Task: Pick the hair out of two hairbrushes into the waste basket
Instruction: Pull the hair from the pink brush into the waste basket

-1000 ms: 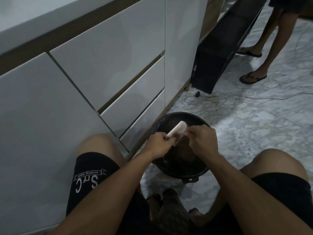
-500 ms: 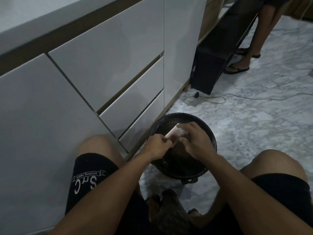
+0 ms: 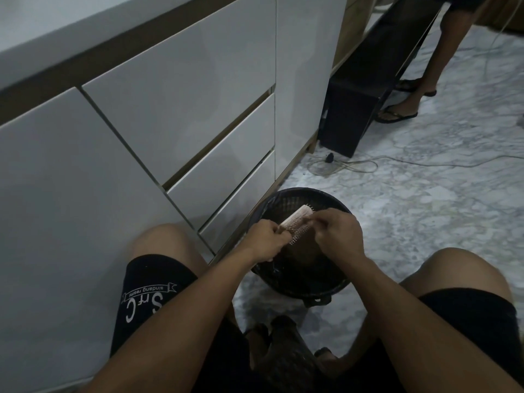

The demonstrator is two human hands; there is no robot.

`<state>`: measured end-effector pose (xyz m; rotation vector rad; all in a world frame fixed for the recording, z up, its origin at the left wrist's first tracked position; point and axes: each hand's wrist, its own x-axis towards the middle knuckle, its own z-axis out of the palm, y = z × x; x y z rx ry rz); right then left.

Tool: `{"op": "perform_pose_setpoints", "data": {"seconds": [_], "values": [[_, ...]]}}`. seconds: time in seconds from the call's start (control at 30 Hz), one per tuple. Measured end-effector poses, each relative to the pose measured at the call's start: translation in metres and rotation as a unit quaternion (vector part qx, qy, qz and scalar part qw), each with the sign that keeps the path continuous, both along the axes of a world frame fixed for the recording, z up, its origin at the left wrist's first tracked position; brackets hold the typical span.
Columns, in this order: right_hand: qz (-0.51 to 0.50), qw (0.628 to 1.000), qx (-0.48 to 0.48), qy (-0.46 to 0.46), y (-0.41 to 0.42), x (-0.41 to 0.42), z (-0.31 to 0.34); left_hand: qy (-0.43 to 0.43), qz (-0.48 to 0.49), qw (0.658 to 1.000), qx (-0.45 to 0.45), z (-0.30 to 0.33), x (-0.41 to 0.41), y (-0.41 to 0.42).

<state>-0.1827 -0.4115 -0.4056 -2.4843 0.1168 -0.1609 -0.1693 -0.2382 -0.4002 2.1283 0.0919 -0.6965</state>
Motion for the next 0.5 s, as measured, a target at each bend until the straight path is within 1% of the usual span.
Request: {"op": "perform_pose_setpoints", "data": {"seconds": [0.17,0.33,0.43,0.5], "values": [[-0.061,0.997,0.023,0.046,-0.0038,-0.0001,0.002,0.002,0.001,1.0,-0.021,0.0035,0.0005,-0.0019],[-0.101,0.992,0.049,0.053,-0.0024,0.0011,0.0054,-0.031,0.014,0.999,-0.015,0.0039,0.0037,-0.0003],[-0.098,0.991,0.068,0.055,-0.004,0.0027,0.0039,-0.039,0.034,0.998,-0.019,0.0063,0.0039,-0.0008],[-0.067,0.991,0.102,0.062,-0.0059,0.0038,0.0041,-0.042,0.047,0.998,-0.017,0.0084,0.0037,-0.0002]]}}
